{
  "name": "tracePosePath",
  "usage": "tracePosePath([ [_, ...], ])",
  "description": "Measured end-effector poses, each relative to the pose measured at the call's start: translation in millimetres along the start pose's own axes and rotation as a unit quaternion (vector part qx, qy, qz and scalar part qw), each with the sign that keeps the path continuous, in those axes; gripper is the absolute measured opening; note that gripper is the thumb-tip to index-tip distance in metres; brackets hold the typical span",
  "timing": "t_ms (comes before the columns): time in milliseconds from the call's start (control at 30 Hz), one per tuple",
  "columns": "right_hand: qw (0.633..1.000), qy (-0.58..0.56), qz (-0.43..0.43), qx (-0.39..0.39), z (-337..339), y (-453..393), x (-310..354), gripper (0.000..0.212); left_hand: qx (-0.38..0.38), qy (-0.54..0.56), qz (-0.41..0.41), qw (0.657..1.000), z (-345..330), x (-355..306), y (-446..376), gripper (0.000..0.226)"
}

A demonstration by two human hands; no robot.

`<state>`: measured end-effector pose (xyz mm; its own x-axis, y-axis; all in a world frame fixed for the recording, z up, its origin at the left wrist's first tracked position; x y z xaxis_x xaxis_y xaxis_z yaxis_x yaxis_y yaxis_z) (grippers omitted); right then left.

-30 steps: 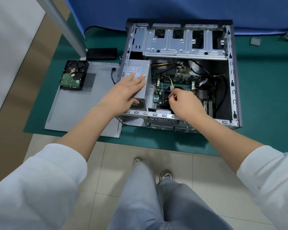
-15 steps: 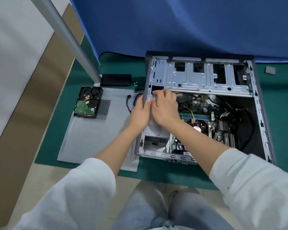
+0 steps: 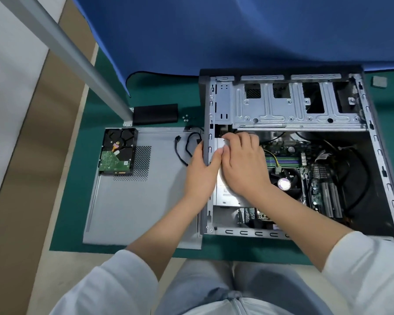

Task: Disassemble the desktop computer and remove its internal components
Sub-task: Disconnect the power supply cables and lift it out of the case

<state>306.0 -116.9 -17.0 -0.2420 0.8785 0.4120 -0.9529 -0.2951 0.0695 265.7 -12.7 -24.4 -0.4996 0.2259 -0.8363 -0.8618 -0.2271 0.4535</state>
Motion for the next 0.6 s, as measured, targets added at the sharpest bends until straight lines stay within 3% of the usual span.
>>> tracePosePath([
  [333,1.0,-0.012,0.016,0.002,2,2,0,0.034,-0.004,-0.001,-0.007,1.0,0,4,-2,0.032],
  [467,0.998,-0.055,-0.001,0.002,7,11,-19,0.042,0.023,-0.002,-0.002,1.0,-5,5,-1,0.081],
  [600,0.992,-0.12,-0.02,0.015,14,16,-44,0.048,0.005,0.01,-0.011,1.0,-5,6,-4,0.083],
])
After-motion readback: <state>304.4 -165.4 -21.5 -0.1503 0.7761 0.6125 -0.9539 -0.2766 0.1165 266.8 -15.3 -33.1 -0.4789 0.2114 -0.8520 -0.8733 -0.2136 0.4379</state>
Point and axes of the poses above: each hand's wrist, its own y-axis away from the middle knuckle, its own z-axis out of the back of the hand, x = y × z, the point moved 3 cm from there along -y, towards the middle knuckle, and after that the axes turned 7 degrees about x, right-handed, at the moved point
